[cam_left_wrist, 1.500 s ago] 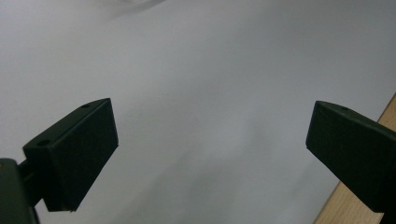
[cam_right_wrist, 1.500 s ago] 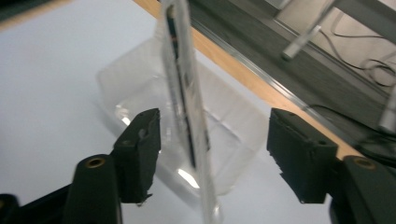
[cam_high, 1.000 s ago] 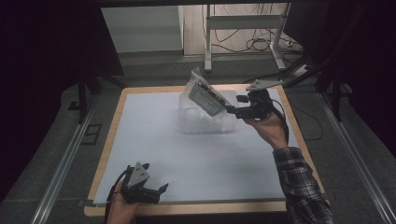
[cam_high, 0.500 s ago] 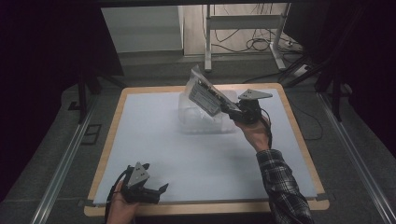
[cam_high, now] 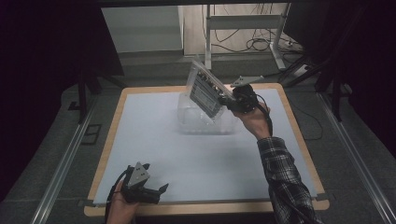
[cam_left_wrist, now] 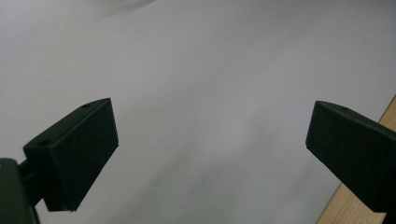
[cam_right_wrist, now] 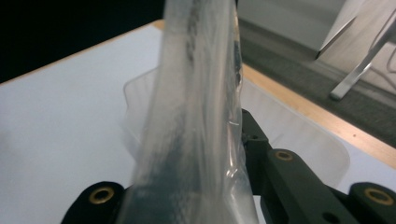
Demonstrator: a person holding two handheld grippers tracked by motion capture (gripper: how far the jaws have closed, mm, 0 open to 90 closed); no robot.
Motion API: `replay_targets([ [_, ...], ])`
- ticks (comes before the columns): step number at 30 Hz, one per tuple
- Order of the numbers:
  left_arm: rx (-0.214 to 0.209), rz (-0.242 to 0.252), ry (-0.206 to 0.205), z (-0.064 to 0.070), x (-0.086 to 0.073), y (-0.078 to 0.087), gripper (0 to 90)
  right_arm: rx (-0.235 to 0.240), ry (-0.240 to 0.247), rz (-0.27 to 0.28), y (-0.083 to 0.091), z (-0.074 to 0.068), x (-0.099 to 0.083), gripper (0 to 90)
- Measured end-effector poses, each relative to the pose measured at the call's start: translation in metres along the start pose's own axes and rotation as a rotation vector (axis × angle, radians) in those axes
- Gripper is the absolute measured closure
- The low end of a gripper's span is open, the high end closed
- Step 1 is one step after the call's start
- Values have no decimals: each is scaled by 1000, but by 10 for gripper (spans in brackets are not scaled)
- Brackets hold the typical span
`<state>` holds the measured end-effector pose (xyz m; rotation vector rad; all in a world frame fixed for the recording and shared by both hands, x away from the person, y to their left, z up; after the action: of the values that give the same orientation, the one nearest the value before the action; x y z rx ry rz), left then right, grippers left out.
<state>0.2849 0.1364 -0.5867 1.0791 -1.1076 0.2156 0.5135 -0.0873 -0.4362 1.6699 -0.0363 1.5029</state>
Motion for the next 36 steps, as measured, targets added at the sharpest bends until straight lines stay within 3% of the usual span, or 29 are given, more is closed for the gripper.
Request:
replay_targets([
  [4,-1,0,1,0,0,0,18,12,-18,-13,-7,4,5,765],
  [10,-5,0,2,0,0,0,18,10,-104,98,-14,11,14,744],
  [14,-6,-1,0,1,0,0,18,37,-212,211,-19,13,18,718],
  [17,-5,-2,1,0,0,0,18,23,-222,248,-24,13,18,729],
  [19,-6,-1,1,0,0,0,18,-8,-192,242,-26,12,17,757],
  [22,-5,-1,2,0,-1,0,18,-4,-171,220,-25,11,20,763],
  [29,-7,-1,1,0,-1,0,18,17,-72,76,-33,7,34,770],
  [36,-8,0,2,1,-1,0,19,23,-40,-4,-41,12,45,772],
])
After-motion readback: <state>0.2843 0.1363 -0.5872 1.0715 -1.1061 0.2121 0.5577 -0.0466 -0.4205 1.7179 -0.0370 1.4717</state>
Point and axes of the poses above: each handheld gripper's, and its own axes: y roughly backward along the jaws, x roughly out of its top, z roughly to its right, the point moved 10 cm from there along -y, roughly forward along the jaws, and after that the axes turned 4 degrees about y, right-handed, at the moved point
